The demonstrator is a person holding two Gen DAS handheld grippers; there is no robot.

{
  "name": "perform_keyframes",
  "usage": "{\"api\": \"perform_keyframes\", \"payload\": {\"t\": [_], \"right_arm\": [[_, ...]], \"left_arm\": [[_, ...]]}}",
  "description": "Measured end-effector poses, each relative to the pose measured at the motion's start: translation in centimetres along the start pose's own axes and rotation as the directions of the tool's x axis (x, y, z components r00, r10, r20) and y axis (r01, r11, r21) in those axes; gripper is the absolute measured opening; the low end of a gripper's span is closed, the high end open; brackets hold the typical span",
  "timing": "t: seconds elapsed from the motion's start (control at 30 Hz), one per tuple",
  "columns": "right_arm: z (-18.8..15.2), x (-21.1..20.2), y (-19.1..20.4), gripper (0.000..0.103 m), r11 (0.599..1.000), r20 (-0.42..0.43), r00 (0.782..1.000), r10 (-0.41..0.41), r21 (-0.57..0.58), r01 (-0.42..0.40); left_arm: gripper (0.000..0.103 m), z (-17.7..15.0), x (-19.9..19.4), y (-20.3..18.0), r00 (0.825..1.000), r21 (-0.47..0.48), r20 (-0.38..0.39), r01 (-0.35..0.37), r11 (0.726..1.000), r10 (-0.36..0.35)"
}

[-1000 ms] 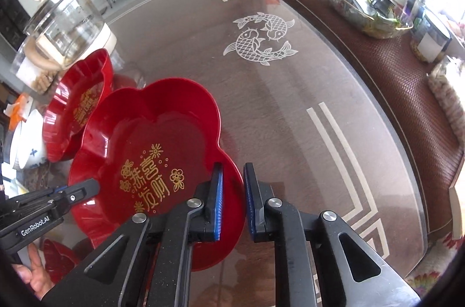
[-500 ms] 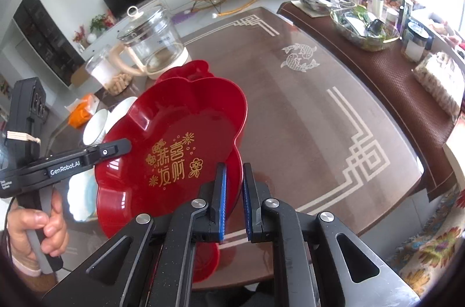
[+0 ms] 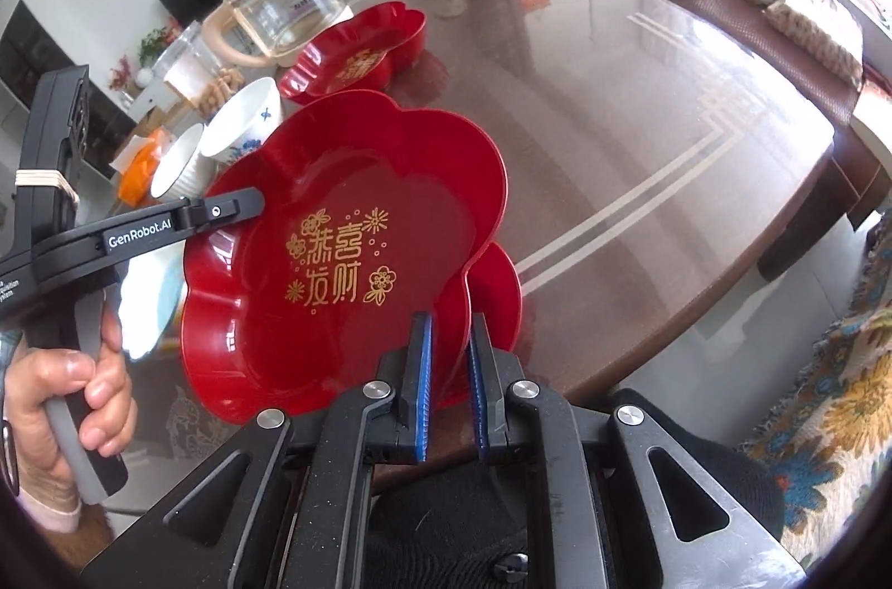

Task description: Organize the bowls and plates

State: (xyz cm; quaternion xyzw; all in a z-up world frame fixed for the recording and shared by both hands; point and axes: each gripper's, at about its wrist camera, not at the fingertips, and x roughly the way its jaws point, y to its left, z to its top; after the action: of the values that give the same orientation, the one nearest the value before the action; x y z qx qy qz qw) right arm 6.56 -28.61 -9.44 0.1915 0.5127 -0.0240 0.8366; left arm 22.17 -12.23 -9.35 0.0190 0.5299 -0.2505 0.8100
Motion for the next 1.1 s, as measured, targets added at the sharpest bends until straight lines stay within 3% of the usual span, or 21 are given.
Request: {"api": "perform_keyframes", "payload": {"t": [0.3,0.63,0.73,0.83,0.93,1.03,1.1], "right_arm": [[-1.3,0.6,1.1,0.018,0.999,0.016,0.999,-0.041,-0.033,0.042],[-1.9,0.4,2.2,0.019,0.998,0.001,0.999,-0.035,-0.061,0.035],[-2.1,0.1,2.4,0.021,0.997,-0.004,0.999,-0.037,-0.070,0.037],[-2.1,0.0,2.5,0.024,0.995,0.003,0.998,-0.057,-0.081,0.057],[-2.0,-0.4,2.0,0.045,0.998,0.013,0.999,-0.039,-0.051,0.040],[-1.5,-1.8,1.7,0.046,0.999,0.066,0.998,-0.019,-0.031,0.021],[-1.0,-3.5,1.4,0.048,1.000,0.126,0.992,-0.018,-0.015,0.021]], "left_arm": [[0.022,0.2,1.3,-0.2,0.999,0.041,0.004,-0.050,0.998,0.050],[0.027,0.1,1.6,-0.6,0.995,0.090,0.004,-0.103,0.991,0.103],[0.034,0.2,1.5,-0.7,0.993,0.098,0.012,-0.119,0.988,0.119],[0.042,0.4,1.3,-0.3,0.992,0.081,0.030,-0.126,0.989,0.124],[0.042,0.6,0.9,0.1,0.993,0.057,0.032,-0.118,0.991,0.117],[0.042,0.6,-0.7,0.3,0.992,0.046,0.061,-0.114,0.992,0.111],[0.049,0.5,-2.1,0.1,0.991,0.045,0.082,-0.110,0.993,0.106]]}}
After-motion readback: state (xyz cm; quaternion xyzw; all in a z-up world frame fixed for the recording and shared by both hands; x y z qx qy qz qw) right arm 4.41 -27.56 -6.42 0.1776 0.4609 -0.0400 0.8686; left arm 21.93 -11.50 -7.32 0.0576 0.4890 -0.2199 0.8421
